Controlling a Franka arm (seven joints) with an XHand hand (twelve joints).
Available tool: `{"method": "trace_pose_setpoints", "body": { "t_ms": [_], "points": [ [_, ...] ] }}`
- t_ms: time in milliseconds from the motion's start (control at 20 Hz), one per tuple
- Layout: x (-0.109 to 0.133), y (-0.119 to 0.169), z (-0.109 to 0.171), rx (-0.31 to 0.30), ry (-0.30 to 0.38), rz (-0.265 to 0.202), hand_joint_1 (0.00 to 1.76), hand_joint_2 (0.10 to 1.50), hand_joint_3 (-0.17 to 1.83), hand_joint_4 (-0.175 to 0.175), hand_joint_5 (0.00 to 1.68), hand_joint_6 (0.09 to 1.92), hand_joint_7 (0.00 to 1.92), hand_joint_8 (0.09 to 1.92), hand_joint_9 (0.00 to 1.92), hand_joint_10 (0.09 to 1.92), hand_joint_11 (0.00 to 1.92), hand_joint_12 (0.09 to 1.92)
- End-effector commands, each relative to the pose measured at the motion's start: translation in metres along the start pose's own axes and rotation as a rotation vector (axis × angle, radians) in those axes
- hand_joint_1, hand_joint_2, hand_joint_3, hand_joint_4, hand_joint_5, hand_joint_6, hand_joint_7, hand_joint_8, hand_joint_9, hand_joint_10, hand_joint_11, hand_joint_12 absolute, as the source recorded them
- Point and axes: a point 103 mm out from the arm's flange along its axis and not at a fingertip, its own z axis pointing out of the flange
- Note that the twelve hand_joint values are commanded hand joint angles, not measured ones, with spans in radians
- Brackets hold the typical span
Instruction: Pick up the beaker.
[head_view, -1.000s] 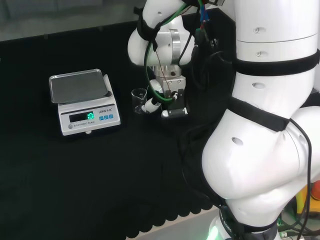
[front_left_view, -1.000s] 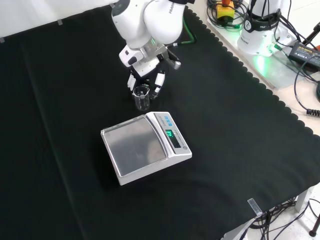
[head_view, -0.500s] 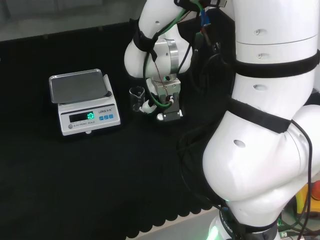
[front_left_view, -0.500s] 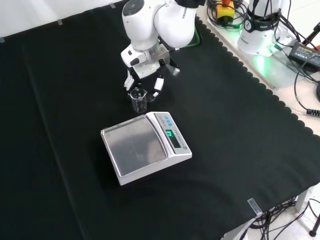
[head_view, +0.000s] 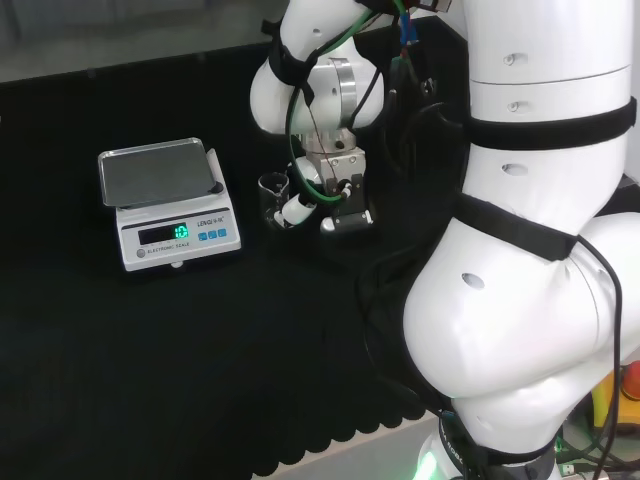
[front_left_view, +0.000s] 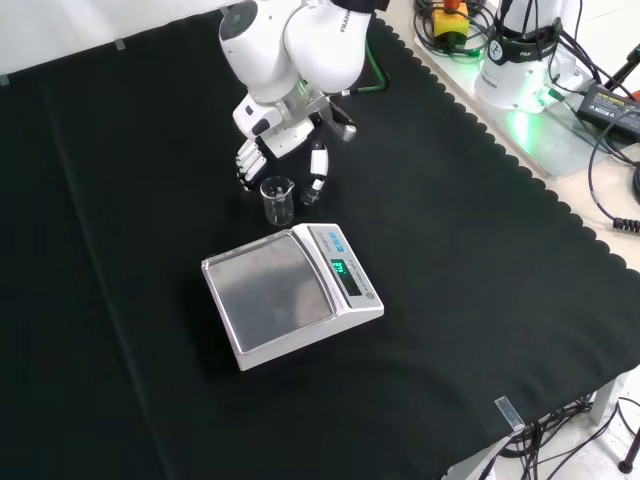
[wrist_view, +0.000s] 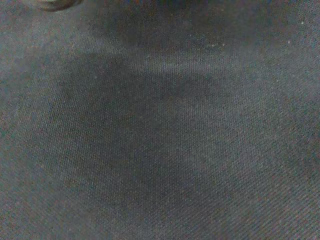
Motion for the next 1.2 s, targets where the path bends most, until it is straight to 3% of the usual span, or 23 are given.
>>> {"method": "trace_pose_setpoints", "body": {
  "t_ms": [50,200,450,500,600,750,850,900,1000,1200],
  "points": [
    [0.054,0.013,-0.005,0.032,-0.043,0.006,0.61,0.69,0.39,-0.095,0.25,0.32,0.00,0.87,0.14,0.96,0.29,1.45],
    [0.050,0.012,-0.005,0.016,-0.025,-0.003,0.61,0.69,0.38,-0.094,0.25,0.30,0.00,0.87,0.13,0.96,0.28,1.45],
    [0.001,0.008,-0.004,-0.016,-0.032,-0.005,0.61,0.69,0.37,-0.092,0.27,0.30,0.00,0.86,0.13,0.96,0.28,1.45],
    [0.003,0.008,-0.007,-0.035,-0.040,0.005,0.61,0.69,0.37,-0.090,0.30,0.32,0.01,0.87,0.14,0.96,0.28,1.45],
    [0.010,0.007,-0.011,-0.102,-0.066,0.041,0.67,0.71,0.37,-0.085,0.41,0.41,0.12,0.88,0.23,0.93,0.33,1.43],
    [0.015,0.002,-0.014,-0.183,-0.091,0.070,0.82,0.76,0.43,-0.064,0.81,0.70,0.40,0.89,0.46,0.85,0.48,1.35],
    [0.016,-0.001,-0.014,-0.218,-0.106,0.080,0.98,0.82,0.41,0.093,1.03,0.79,0.56,0.88,0.58,0.80,0.57,1.31],
    [0.015,-0.003,-0.014,-0.230,-0.109,0.082,1.03,0.83,0.40,0.134,1.09,0.80,0.61,0.88,0.62,0.78,0.60,1.30],
    [0.017,-0.004,-0.013,-0.237,-0.112,0.084,1.07,0.80,0.46,0.166,1.15,0.79,0.68,0.87,0.68,0.75,0.66,1.27],
    [0.017,-0.006,-0.014,-0.252,-0.131,0.078,1.09,0.72,0.61,0.175,1.17,0.82,0.74,0.87,0.73,0.71,0.70,1.26]
  ]
}}
